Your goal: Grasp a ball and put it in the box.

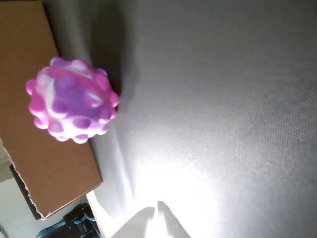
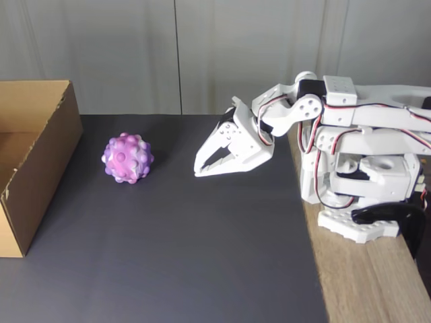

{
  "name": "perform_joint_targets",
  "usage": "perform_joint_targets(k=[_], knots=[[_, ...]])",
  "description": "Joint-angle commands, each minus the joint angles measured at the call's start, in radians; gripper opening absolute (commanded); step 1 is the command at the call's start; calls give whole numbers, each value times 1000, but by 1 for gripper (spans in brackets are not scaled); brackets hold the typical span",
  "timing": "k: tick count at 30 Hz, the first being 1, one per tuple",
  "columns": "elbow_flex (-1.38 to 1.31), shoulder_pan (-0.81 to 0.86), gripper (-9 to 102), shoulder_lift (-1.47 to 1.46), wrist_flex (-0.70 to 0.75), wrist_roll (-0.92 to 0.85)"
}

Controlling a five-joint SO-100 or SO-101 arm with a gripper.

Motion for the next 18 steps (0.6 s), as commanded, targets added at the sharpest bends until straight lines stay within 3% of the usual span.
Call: perform_joint_targets(k=[1, 18], knots=[[-12, -8, 0, 6, 2, 5], [-11, 46, 0, 6, 0, -52]])
